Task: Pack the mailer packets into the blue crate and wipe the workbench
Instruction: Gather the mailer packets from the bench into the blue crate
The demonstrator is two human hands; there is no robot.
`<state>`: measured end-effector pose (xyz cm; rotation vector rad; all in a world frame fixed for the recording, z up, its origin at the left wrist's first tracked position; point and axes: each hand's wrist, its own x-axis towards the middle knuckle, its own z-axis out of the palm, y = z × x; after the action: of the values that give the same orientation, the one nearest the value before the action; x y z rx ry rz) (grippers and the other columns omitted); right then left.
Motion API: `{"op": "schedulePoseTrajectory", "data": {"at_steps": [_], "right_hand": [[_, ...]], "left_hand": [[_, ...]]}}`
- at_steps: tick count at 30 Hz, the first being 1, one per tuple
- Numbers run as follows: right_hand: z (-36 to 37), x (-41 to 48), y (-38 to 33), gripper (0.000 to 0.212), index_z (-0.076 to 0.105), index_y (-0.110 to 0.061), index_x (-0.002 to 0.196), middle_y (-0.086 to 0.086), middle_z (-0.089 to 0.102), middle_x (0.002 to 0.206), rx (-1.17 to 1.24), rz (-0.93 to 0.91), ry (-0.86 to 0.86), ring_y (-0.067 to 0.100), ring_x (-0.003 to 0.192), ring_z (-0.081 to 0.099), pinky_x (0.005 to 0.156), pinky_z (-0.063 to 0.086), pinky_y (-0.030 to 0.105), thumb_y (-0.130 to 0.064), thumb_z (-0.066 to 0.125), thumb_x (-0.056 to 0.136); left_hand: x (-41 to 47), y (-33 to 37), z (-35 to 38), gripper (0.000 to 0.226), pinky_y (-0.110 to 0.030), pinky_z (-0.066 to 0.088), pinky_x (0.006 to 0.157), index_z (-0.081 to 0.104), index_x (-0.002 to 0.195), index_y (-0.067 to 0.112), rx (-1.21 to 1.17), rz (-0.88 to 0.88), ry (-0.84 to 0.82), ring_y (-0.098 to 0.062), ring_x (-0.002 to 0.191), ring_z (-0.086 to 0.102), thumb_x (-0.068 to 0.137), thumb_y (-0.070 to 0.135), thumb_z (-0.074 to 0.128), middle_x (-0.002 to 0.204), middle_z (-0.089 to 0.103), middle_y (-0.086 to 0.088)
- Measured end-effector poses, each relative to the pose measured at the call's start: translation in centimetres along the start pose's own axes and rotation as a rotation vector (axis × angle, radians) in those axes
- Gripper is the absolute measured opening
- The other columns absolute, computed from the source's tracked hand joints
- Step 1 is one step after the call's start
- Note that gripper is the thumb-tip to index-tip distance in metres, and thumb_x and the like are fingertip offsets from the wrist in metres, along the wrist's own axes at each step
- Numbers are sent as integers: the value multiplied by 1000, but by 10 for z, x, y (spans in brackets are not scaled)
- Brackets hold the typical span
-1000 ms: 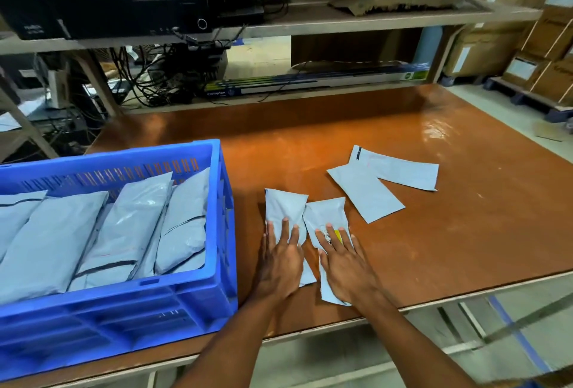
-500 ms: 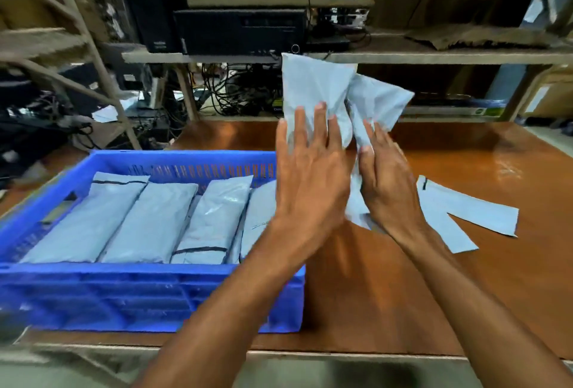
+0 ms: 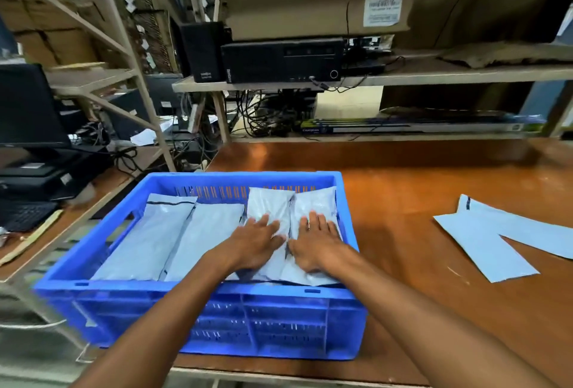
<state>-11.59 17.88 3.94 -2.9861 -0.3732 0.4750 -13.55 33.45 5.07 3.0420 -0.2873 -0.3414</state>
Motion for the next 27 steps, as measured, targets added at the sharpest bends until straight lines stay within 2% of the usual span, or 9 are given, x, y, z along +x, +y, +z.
{"op": "schedulePoseTrajectory", "data": {"at_steps": [4, 6, 9, 14, 16, 18, 21, 24, 27], "right_hand": [[-18, -1, 2, 70, -6, -7, 155, 15, -19, 161, -21, -47, 15, 33, 148, -19, 121, -7, 46, -43, 23, 102], [-25, 5, 2, 72, -10, -15, 155, 13, -22, 160, -37, -58, 24, 35, 147, -20, 120, -9, 48, -47, 25, 101], [-20, 18, 4, 74, -15, -26, 154, 10, -26, 159, -69, 23, -107, 41, 146, -20, 117, -9, 52, -58, 22, 99], [-6, 28, 4, 76, -15, -26, 154, 13, -26, 159, -74, 12, -155, 45, 145, -20, 118, -7, 54, -59, 26, 98], [-12, 29, 9, 76, -5, -21, 156, 16, -14, 162, -85, -36, -102, 45, 146, -12, 119, -1, 53, -59, 27, 98], [-29, 22, 16, 67, 23, -11, 152, 21, 16, 159, -125, -153, 27, 45, 146, 8, 118, 14, 52, -52, 31, 99], [-66, 2, 44, 35, 58, -11, 120, 13, 56, 127, -106, -324, 398, 36, 122, 48, 99, 43, 45, -31, 43, 95], [-89, -21, 112, 29, 62, -21, 114, 4, 67, 117, -3, -247, 596, 30, 108, 60, 86, 51, 41, -31, 46, 92], [-80, -38, 205, 28, 66, -26, 108, 3, 72, 108, 122, -44, 567, 29, 101, 65, 81, 54, 39, -36, 48, 90]], "left_hand": [[21, -13, -3, 68, -46, 26, 116, 33, 149, 26, -78, -9, 331, -28, 146, 23, 93, 64, 24, 161, 22, -7], [35, -15, 0, 69, -52, 17, 118, 15, 156, 28, -40, -34, 265, -29, 151, 7, 97, 62, 27, 165, 5, -3], [47, -13, 16, 69, -54, 9, 119, -9, 155, 36, -5, -78, 11, -33, 151, -6, 98, 62, 19, 164, -14, 0], [39, -13, 17, 61, -56, 7, 118, -5, 155, 34, 80, -103, -67, -38, 150, -6, 101, 56, 14, 164, -15, -4], [37, -14, 10, 61, -56, 11, 118, 3, 156, 31, 14, -130, 45, -35, 150, 2, 101, 55, 16, 165, -3, -5], [38, -9, -4, 63, -54, 16, 117, 18, 155, 24, -100, -142, 251, -31, 149, 14, 101, 55, 20, 163, 15, -8], [37, 23, -38, 63, -48, 32, 112, 42, 144, 11, -284, 32, 553, -30, 137, 38, 95, 50, 30, 147, 44, -12], [43, 86, -59, 51, -41, 35, 109, 48, 138, 12, -327, 179, 678, -26, 131, 44, 93, 36, 47, 140, 51, -8], [55, 179, -50, 55, -42, 37, 106, 47, 136, 18, -227, 297, 617, -28, 126, 49, 88, 45, 48, 135, 54, -6]]}}
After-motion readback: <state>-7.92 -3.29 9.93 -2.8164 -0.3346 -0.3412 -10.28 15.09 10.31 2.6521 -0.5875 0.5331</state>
